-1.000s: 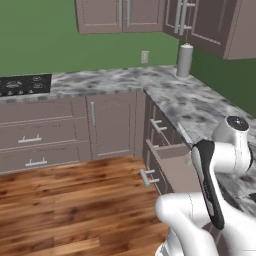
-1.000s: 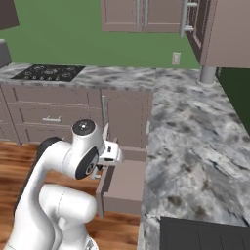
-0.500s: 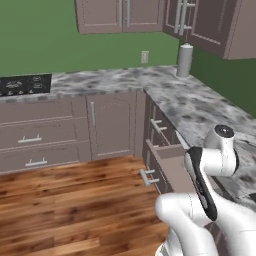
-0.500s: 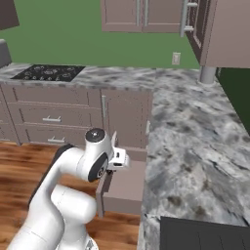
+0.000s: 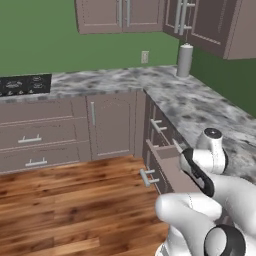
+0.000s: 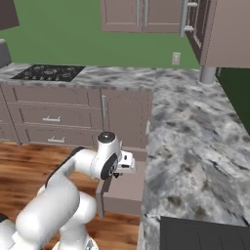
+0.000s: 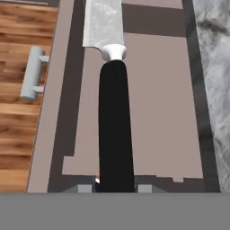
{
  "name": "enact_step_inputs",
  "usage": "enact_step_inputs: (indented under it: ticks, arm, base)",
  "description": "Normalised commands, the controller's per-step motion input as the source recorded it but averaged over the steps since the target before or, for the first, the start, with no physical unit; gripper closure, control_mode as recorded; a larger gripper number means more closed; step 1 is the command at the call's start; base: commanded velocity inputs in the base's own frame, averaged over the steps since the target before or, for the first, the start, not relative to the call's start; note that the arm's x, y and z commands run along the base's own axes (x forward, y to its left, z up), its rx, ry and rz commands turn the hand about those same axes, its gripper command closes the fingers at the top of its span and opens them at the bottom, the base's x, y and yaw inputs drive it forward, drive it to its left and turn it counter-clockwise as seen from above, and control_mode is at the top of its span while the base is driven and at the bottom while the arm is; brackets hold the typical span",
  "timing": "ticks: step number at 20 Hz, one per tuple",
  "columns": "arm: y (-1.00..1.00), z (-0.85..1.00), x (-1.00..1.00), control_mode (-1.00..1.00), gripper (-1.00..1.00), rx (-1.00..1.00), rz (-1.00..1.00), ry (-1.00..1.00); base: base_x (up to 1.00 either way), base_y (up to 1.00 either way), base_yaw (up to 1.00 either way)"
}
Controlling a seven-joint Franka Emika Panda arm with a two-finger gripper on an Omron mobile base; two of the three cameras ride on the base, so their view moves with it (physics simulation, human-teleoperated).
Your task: Pick up the metallic utensils from the counter and place them in the open drawer. Make sure not to pick up any wooden utensils.
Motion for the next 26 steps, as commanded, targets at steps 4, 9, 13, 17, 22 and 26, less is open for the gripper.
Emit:
enact_step_inputs:
  ticks: [4,9,13,17,22,26]
  arm:
    - [-0.04,-0.40,0.52,-1.00,1.00,0.00,0.00,0.06]
    - [-0.17,-0.30,0.50,-1.00,1.00,0.00,0.00,0.03]
    - [-0.14,-0.33,0.38,-1.00,1.00,0.00,0.00,0.00]
    - [-0.04,-0.36,0.01,-1.00,1.00,0.00,0.00,0.00]
    - [-0.02,-0.33,0.04,-1.00,1.00,0.00,0.00,0.00]
    - [0.00,-0.40,0.07,-1.00,1.00,0.00,0.00,0.00]
  base:
    - [0.00,0.00,0.00]
    - [0.00,0.00,0.00]
    - [0.00,0.00,0.00]
    - [0.00,0.00,0.00]
    - [0.00,0.00,0.00]
    - [0.00,0.00,0.00]
